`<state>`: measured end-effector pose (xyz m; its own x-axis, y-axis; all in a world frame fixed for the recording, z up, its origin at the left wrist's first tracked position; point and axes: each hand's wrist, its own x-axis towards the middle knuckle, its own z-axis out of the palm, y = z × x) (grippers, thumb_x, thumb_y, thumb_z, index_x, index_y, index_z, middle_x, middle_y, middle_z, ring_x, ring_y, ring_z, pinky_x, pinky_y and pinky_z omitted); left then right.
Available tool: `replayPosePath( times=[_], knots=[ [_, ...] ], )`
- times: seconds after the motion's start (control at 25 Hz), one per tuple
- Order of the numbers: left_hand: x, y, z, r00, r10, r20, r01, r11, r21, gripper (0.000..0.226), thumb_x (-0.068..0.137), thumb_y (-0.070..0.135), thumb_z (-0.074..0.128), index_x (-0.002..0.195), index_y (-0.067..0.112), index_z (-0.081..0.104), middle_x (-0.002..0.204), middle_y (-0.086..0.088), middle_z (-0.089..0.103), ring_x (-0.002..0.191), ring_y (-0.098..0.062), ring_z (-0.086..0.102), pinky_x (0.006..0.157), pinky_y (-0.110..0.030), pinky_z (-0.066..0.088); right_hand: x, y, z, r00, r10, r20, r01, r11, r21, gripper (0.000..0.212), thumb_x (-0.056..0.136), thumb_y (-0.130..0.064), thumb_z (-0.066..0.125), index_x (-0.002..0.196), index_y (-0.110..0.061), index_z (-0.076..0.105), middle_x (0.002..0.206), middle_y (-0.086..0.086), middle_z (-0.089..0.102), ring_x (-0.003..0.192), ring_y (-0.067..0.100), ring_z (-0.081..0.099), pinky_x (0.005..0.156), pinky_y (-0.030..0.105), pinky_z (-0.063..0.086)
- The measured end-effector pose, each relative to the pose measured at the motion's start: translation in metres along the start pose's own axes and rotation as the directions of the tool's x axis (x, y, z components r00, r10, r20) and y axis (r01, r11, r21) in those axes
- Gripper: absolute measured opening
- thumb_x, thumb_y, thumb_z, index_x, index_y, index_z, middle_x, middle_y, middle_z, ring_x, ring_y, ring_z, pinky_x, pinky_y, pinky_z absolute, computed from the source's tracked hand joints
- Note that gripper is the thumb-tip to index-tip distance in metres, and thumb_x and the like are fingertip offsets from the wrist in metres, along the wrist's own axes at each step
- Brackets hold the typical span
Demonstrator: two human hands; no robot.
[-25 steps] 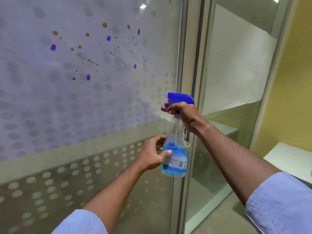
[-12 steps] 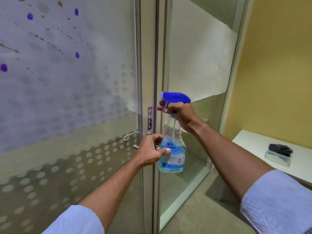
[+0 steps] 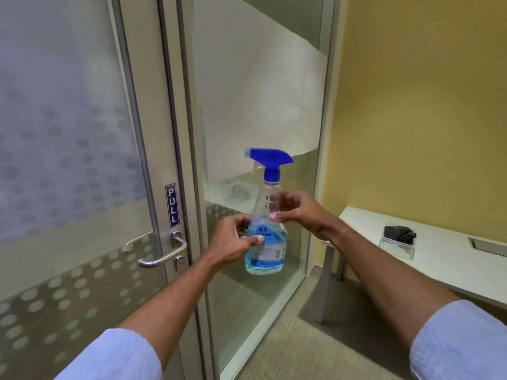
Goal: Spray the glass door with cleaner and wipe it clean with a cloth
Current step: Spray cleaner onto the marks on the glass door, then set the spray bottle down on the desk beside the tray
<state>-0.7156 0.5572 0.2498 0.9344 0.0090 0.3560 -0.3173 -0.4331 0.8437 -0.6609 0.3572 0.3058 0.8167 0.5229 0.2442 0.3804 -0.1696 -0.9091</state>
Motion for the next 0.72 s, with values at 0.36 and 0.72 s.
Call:
replayPosePath(
  times=[0.36,0.72],
  knots=[
    [0.096,-0.003,0.095,0.988,0.062,0.139,-0.058,0.998,-0.037,0.035,0.072,0.01,0.082,0.104,0.008,0.067,0.099,-0.005,0.072,0.09,-0.019,0.071,0.082,-0.039,0.06,-0.012,0.073,-0.099,0.987,0.125,-0.105,-0.139,0.981,-0.132,0.041,0.077,-0.001,0.077,0.116,-0.002,0.065,0.101,0.004,0.072,0.083,0.003,0.07,0.069,0.016,0.055],
    [0.227,-0.033,0.209,0.93,0.091,0.355,-0.066,0.995,-0.081,0.045,0.07,0.017,0.085,0.111,0.011,0.069,0.102,-0.001,0.072,0.094,-0.015,0.069,0.081,-0.032,0.059,0.026,0.165,-0.209,0.909,0.195,-0.368,-0.289,0.931,-0.222,0.039,0.07,-0.012,0.085,0.105,-0.009,0.072,0.099,0.004,0.074,0.092,0.015,0.07,0.077,0.03,0.06]
  ],
)
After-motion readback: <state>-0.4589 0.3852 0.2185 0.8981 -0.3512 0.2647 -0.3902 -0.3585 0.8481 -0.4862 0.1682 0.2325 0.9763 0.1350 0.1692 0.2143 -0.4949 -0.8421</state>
